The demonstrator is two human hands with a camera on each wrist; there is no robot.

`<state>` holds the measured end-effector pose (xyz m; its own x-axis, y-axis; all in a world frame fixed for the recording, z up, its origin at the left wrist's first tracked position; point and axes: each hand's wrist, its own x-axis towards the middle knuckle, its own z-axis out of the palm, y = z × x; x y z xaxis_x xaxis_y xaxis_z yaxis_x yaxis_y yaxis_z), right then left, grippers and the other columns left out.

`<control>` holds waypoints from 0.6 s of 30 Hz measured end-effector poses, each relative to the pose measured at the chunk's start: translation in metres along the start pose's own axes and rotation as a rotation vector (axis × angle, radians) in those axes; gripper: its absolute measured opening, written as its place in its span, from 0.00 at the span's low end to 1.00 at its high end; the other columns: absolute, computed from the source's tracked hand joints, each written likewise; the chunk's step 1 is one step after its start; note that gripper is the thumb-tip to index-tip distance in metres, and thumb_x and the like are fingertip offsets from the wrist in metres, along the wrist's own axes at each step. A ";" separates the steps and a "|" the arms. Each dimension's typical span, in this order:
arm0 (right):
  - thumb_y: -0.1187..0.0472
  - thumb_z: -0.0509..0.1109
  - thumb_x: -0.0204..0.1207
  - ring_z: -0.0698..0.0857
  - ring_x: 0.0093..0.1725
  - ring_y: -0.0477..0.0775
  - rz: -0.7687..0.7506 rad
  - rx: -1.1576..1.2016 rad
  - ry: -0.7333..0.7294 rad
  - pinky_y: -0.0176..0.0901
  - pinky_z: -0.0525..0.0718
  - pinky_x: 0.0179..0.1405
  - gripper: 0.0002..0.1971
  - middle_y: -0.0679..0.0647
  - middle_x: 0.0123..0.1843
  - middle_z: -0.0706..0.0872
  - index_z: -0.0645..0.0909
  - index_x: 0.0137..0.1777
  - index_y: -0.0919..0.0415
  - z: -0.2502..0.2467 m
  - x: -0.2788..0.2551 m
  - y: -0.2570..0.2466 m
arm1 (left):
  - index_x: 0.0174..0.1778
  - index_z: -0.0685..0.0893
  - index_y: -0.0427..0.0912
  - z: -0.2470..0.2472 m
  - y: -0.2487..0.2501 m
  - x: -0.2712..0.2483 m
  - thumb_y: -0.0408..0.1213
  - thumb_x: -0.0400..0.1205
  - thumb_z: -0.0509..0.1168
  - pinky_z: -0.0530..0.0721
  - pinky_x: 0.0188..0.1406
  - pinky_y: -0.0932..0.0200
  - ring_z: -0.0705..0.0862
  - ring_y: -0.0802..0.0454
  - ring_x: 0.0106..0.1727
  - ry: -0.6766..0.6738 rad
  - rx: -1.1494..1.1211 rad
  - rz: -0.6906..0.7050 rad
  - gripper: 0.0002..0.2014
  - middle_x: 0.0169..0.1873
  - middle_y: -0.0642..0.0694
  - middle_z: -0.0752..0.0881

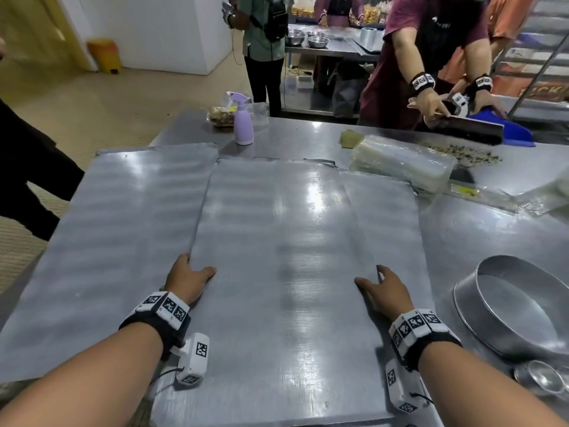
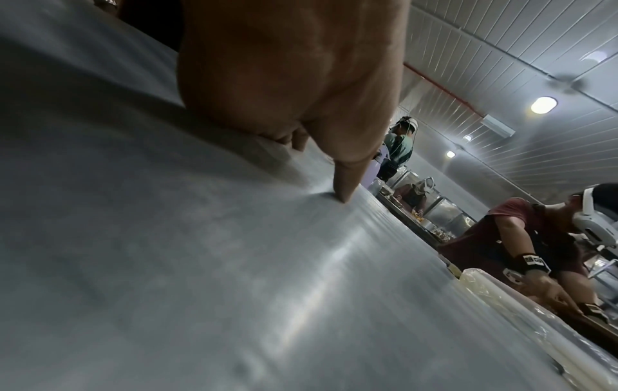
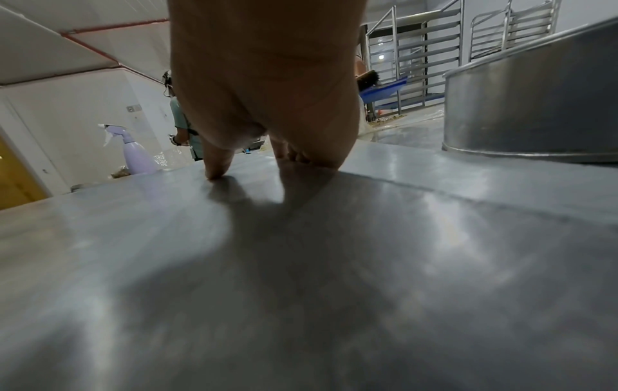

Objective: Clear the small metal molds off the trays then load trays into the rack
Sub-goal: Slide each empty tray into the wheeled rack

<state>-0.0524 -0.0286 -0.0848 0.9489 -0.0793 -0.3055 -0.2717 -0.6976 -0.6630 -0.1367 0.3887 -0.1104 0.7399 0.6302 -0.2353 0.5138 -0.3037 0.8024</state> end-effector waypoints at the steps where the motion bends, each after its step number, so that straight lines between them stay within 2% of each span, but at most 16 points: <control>1: 0.48 0.78 0.76 0.81 0.72 0.63 0.010 0.008 0.007 0.48 0.76 0.68 0.34 0.57 0.73 0.82 0.73 0.78 0.62 -0.001 -0.001 0.001 | 0.58 0.81 0.44 -0.001 0.002 0.000 0.45 0.69 0.80 0.85 0.60 0.45 0.88 0.41 0.51 -0.004 0.005 0.014 0.24 0.52 0.43 0.89; 4: 0.49 0.79 0.75 0.83 0.69 0.62 0.013 0.036 0.039 0.46 0.76 0.63 0.32 0.57 0.71 0.84 0.76 0.76 0.60 -0.008 -0.004 0.008 | 0.56 0.84 0.46 0.001 0.010 0.002 0.50 0.64 0.76 0.86 0.61 0.42 0.89 0.41 0.51 -0.016 0.008 0.056 0.25 0.49 0.47 0.90; 7: 0.52 0.78 0.75 0.85 0.62 0.60 0.034 0.068 0.088 0.40 0.74 0.55 0.26 0.56 0.66 0.87 0.79 0.71 0.59 -0.020 -0.010 0.017 | 0.56 0.85 0.44 0.010 0.029 0.001 0.45 0.69 0.79 0.86 0.61 0.44 0.89 0.41 0.52 -0.039 -0.002 0.108 0.22 0.50 0.47 0.91; 8: 0.53 0.78 0.76 0.84 0.63 0.61 0.044 0.083 0.106 0.40 0.72 0.54 0.26 0.57 0.65 0.87 0.79 0.72 0.59 -0.026 -0.012 0.020 | 0.57 0.85 0.43 0.015 0.035 0.003 0.43 0.71 0.79 0.86 0.61 0.46 0.89 0.42 0.52 -0.052 -0.011 0.122 0.21 0.50 0.46 0.91; 10: 0.53 0.78 0.76 0.82 0.68 0.63 0.064 0.089 0.138 0.41 0.73 0.57 0.29 0.60 0.68 0.85 0.77 0.74 0.61 -0.037 -0.015 0.027 | 0.59 0.85 0.41 0.028 0.050 0.004 0.41 0.72 0.80 0.86 0.61 0.47 0.89 0.42 0.53 -0.086 -0.015 0.151 0.21 0.52 0.46 0.90; 11: 0.51 0.78 0.75 0.81 0.71 0.63 0.078 0.097 0.154 0.44 0.74 0.61 0.32 0.61 0.71 0.83 0.75 0.77 0.61 -0.041 -0.013 0.036 | 0.60 0.85 0.41 0.035 0.057 0.005 0.41 0.72 0.80 0.85 0.61 0.48 0.88 0.43 0.54 -0.107 -0.011 0.166 0.22 0.53 0.45 0.90; 13: 0.48 0.79 0.73 0.79 0.74 0.63 0.101 0.115 0.190 0.50 0.74 0.70 0.38 0.61 0.76 0.80 0.72 0.80 0.61 -0.049 -0.015 0.050 | 0.61 0.85 0.41 0.048 0.068 0.006 0.47 0.67 0.80 0.86 0.62 0.47 0.89 0.43 0.54 -0.154 -0.011 0.182 0.28 0.54 0.46 0.90; 14: 0.48 0.80 0.73 0.79 0.74 0.63 0.105 0.122 0.209 0.50 0.74 0.71 0.38 0.60 0.76 0.80 0.72 0.80 0.62 -0.053 -0.018 0.055 | 0.61 0.86 0.42 0.055 0.072 0.007 0.51 0.63 0.79 0.87 0.62 0.45 0.90 0.44 0.53 -0.176 -0.016 0.183 0.31 0.53 0.46 0.91; 16: 0.52 0.79 0.74 0.80 0.72 0.61 0.116 0.149 0.238 0.48 0.74 0.69 0.33 0.58 0.70 0.83 0.75 0.77 0.63 -0.060 -0.021 0.068 | 0.58 0.86 0.43 0.070 0.073 0.014 0.54 0.58 0.77 0.88 0.61 0.42 0.91 0.44 0.52 -0.222 -0.026 0.191 0.33 0.51 0.47 0.92; 18: 0.53 0.79 0.74 0.84 0.66 0.57 0.131 0.165 0.246 0.48 0.77 0.67 0.24 0.52 0.59 0.86 0.80 0.68 0.57 -0.064 -0.025 0.078 | 0.54 0.87 0.45 0.082 0.076 0.016 0.53 0.57 0.77 0.89 0.59 0.41 0.91 0.45 0.50 -0.265 -0.023 0.204 0.30 0.48 0.48 0.92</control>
<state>-0.0876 -0.1264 -0.0855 0.9090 -0.3446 -0.2345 -0.3974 -0.5471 -0.7367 -0.0502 0.3170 -0.0983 0.9152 0.3494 -0.2007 0.3358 -0.3860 0.8592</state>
